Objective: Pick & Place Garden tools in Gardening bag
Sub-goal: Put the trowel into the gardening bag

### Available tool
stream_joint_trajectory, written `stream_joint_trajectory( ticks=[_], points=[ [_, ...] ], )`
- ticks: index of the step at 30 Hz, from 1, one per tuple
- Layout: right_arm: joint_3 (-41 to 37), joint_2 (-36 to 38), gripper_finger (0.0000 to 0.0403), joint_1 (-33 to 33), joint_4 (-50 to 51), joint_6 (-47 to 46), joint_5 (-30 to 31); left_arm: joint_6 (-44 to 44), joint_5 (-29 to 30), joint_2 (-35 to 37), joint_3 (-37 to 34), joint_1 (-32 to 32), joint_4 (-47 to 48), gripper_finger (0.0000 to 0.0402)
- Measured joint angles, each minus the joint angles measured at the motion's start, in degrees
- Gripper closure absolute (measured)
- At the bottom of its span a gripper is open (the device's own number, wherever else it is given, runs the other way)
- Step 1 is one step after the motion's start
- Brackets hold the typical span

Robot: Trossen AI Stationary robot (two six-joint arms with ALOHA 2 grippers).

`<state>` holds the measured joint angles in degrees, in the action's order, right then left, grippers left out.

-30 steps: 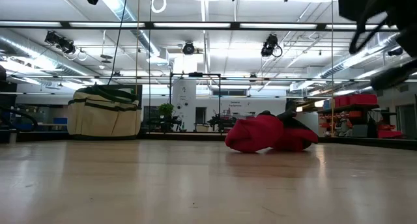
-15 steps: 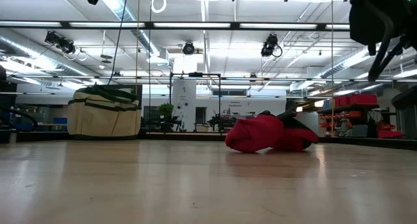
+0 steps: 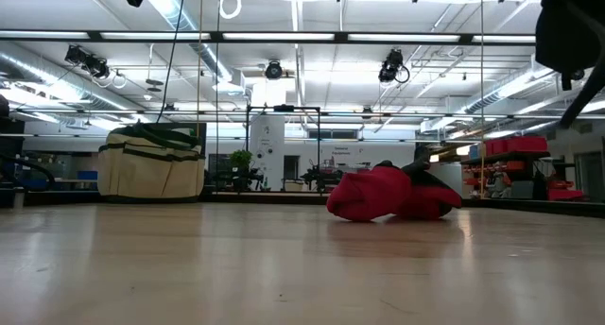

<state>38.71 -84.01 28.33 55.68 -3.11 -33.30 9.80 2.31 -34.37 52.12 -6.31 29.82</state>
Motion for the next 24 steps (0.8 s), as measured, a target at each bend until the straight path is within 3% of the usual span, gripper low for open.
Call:
stream_joint_trajectory(
  ticks=[5, 11, 19, 24],
  points=[
    [-1.2, 0.1, 0.0403, 0.8, -3.4, -4.1, -0.6, 0.0, 0.0, 0.0, 0.0, 0.0, 0.0, 0.0391],
    [-2.7, -0.1, 0.0403, 1.2, -6.7, -9.9, 4.2, 0.0, 0.0, 0.0, 0.0, 0.0, 0.0, 0.0397],
    [-2.9, -0.1, 0.0403, 1.3, -8.6, -10.3, 4.7, 0.0, 0.0, 0.0, 0.0, 0.0, 0.0, 0.0396],
    [-2.9, -0.1, 0.0403, 1.3, -9.5, -13.3, 8.0, 0.0, 0.0, 0.0, 0.0, 0.0, 0.0, 0.0393]
  ],
)
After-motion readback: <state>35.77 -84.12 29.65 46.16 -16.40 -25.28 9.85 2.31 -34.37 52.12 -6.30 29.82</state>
